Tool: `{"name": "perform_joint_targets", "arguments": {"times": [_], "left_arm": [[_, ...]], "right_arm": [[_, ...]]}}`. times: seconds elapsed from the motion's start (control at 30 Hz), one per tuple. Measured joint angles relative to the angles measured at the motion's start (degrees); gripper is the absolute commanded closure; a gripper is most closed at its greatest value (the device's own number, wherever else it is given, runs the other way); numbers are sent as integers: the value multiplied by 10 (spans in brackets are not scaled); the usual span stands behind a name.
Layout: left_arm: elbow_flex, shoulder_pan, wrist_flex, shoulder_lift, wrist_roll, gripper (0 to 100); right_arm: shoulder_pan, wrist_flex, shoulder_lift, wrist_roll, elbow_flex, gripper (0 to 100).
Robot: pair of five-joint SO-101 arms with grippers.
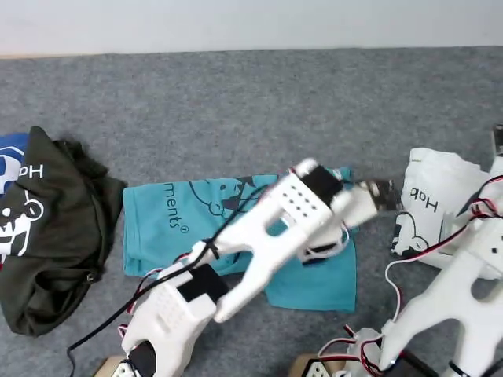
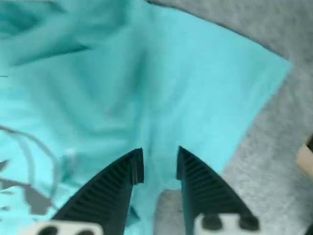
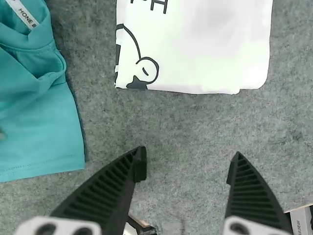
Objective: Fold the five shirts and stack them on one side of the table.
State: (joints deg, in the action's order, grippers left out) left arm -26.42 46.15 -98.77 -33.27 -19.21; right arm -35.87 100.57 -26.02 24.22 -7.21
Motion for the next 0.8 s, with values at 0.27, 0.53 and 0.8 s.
{"name": "perform_joint_targets", "arguments": {"times": [0.27, 0.53, 0.8], "left_arm": [[19, 69, 0, -22, 1, 840], [20, 89, 16, -108, 15, 844], [9, 91, 21, -127, 44, 980]], "right_arm": [[0, 0, 0, 0, 0, 724], [0, 0, 0, 0, 0, 724], [0, 0, 0, 0, 0, 724]]}}
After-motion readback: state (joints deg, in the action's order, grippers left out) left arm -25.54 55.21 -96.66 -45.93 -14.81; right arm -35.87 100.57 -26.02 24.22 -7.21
